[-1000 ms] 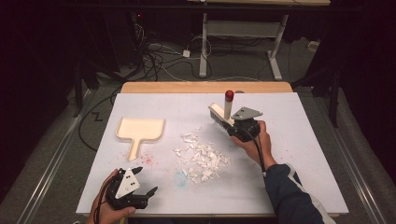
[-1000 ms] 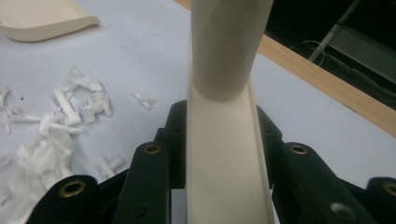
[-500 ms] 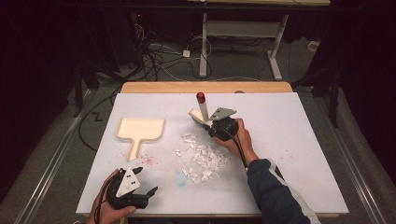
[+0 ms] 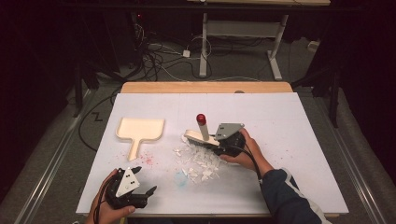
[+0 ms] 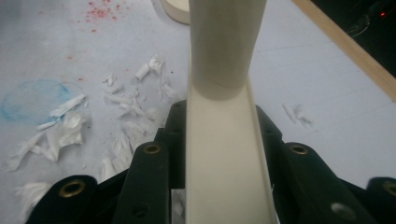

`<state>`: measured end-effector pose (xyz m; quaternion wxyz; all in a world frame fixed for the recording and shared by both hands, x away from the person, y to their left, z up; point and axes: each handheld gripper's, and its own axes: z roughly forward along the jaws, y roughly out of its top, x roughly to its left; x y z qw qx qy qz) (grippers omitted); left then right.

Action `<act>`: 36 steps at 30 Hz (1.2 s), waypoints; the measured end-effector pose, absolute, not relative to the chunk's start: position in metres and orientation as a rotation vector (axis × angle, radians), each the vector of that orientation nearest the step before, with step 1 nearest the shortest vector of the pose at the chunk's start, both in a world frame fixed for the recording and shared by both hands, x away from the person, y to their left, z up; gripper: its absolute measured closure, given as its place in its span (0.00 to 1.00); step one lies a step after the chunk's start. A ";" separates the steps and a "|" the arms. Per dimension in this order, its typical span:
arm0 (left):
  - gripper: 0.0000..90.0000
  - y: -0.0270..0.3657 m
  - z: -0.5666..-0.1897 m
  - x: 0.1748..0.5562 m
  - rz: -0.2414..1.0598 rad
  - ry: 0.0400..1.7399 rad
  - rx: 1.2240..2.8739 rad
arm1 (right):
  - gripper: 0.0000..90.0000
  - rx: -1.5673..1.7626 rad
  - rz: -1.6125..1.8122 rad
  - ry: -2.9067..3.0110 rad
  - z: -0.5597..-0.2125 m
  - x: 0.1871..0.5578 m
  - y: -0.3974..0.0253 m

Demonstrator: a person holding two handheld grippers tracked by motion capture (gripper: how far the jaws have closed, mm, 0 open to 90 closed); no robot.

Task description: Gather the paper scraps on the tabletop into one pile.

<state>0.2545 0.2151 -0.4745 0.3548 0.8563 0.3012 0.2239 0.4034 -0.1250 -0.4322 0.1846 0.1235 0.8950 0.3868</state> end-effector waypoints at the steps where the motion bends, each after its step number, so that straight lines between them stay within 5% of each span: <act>1: 0.19 0.215 -0.474 0.254 0.580 0.779 2.212 | 0.76 0.347 1.099 2.511 -0.430 0.400 -0.129; 36: 0.19 0.212 -0.470 0.249 0.610 0.719 2.232 | 0.76 0.646 1.110 2.313 -0.410 0.384 -0.189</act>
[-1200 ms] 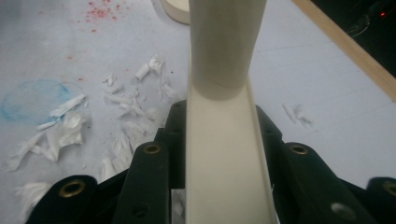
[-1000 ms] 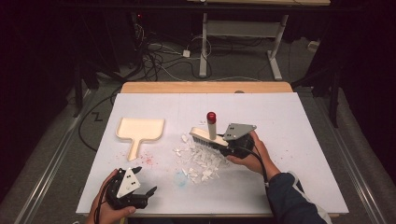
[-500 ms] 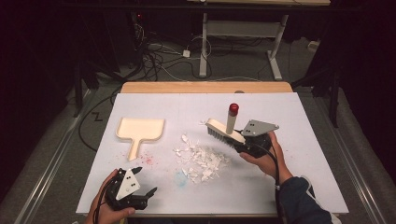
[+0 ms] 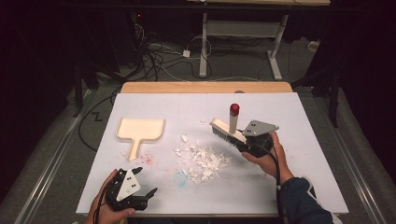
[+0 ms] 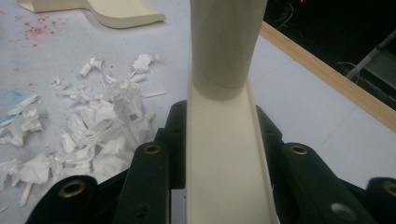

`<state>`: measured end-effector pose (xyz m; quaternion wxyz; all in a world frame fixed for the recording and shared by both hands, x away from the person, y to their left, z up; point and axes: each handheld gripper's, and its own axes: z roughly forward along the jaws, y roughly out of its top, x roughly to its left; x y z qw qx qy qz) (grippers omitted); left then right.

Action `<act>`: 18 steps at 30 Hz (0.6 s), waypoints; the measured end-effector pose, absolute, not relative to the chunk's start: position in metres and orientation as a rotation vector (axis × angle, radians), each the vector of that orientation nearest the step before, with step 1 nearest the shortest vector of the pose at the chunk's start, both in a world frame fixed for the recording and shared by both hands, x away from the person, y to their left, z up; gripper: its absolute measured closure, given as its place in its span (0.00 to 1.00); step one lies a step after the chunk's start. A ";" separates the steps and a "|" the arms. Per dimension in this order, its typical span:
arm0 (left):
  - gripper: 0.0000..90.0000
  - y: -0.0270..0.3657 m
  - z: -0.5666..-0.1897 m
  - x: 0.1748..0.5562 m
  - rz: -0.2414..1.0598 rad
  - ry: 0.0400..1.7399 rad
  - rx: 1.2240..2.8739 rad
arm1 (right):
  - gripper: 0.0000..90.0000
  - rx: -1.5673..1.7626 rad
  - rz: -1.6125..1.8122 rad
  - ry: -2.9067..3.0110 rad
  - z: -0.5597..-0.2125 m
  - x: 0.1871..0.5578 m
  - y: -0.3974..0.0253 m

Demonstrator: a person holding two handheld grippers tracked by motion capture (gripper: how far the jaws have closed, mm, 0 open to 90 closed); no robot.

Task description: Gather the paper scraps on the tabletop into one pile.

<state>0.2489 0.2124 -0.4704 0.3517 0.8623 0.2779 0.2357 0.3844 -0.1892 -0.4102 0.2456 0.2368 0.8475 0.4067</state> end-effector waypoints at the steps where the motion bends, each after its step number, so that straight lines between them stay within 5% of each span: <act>1: 0.19 0.212 -0.470 0.249 0.613 0.720 2.234 | 0.76 0.644 1.108 2.314 -0.411 0.386 -0.189; 18: 0.19 0.214 -0.471 0.250 0.616 0.726 2.234 | 0.76 0.637 1.084 2.327 -0.425 0.436 -0.154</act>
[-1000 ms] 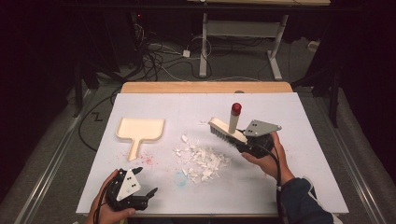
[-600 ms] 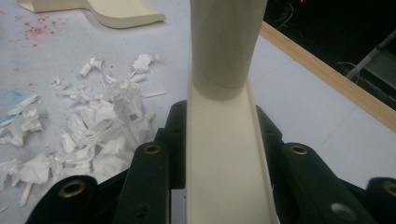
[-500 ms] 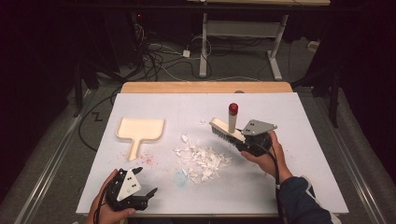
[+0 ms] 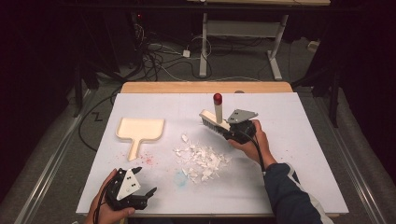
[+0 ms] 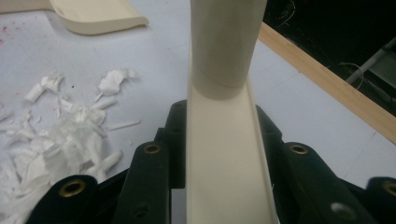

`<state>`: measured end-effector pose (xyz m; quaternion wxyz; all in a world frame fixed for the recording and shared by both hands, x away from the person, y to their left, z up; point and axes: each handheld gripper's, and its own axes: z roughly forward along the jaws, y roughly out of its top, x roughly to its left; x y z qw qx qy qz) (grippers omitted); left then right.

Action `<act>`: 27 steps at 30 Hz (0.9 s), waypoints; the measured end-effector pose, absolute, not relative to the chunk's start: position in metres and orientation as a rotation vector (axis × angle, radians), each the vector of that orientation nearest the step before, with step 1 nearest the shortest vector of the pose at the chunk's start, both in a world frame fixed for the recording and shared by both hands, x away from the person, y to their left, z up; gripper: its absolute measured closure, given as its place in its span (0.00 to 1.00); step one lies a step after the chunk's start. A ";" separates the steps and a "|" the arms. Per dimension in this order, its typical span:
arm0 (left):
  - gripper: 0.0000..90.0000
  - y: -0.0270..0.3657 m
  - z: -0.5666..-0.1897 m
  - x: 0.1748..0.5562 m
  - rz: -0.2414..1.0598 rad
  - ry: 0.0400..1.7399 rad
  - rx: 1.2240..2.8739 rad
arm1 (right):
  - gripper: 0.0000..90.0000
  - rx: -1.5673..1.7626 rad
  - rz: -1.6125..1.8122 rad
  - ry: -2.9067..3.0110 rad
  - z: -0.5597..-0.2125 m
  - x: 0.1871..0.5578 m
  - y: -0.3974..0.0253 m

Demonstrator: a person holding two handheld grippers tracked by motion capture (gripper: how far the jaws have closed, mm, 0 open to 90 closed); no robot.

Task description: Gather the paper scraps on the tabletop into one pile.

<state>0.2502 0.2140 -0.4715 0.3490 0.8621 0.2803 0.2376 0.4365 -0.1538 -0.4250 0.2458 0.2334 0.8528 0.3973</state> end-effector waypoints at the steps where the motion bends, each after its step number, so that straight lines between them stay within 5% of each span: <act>1: 0.19 0.215 -0.471 0.250 0.617 0.725 2.235 | 0.76 0.646 1.091 2.326 -0.424 0.439 -0.153; 14: 0.19 0.215 -0.472 0.250 0.609 0.716 2.235 | 0.76 0.753 0.956 2.241 -0.432 0.483 -0.138; 27: 0.19 0.216 -0.472 0.250 0.608 0.710 2.234 | 0.76 0.636 1.084 2.330 -0.449 0.475 -0.107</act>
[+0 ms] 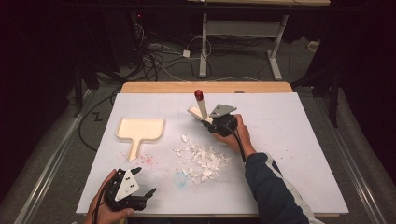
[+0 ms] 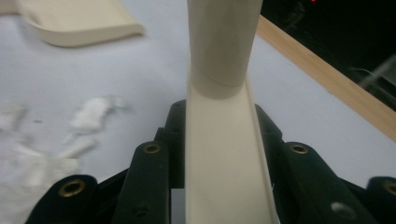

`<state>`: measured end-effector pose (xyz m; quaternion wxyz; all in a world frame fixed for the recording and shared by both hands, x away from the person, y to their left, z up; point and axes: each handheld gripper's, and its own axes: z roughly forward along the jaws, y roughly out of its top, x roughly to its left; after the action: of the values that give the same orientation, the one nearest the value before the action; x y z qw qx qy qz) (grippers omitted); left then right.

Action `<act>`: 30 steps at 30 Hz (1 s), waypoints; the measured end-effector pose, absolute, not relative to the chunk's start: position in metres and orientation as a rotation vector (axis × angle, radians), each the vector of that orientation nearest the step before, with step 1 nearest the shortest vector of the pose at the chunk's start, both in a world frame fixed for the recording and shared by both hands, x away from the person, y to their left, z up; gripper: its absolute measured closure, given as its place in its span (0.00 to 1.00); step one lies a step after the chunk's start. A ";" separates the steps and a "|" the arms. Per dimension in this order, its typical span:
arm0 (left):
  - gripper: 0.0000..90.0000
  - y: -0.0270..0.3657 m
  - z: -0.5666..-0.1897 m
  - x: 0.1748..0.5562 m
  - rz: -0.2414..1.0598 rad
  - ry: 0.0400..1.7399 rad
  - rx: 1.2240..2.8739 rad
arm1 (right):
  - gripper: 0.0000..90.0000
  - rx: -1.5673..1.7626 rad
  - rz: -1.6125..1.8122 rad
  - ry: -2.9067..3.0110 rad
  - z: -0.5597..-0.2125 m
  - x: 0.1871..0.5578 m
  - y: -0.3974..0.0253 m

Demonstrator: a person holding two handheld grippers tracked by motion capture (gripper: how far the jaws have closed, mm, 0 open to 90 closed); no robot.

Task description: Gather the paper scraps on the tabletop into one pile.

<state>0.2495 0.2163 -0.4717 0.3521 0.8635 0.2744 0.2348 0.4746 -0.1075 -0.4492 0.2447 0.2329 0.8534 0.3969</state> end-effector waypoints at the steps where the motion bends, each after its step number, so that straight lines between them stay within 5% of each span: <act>1: 0.19 0.216 -0.472 0.250 0.606 0.712 2.235 | 0.76 0.615 1.114 2.345 -0.449 0.472 -0.105; 14: 0.19 0.215 -0.472 0.249 0.608 0.707 2.241 | 0.75 0.201 1.170 2.538 -0.451 0.435 -0.085; 30: 0.19 0.212 -0.473 0.249 0.602 0.707 2.248 | 0.76 0.116 1.253 2.494 -0.431 0.401 -0.126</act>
<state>0.2492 0.2122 -0.4728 0.3471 0.8668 0.2726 0.2319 0.4008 -0.1257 -0.4310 0.1732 0.0408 0.8792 0.4419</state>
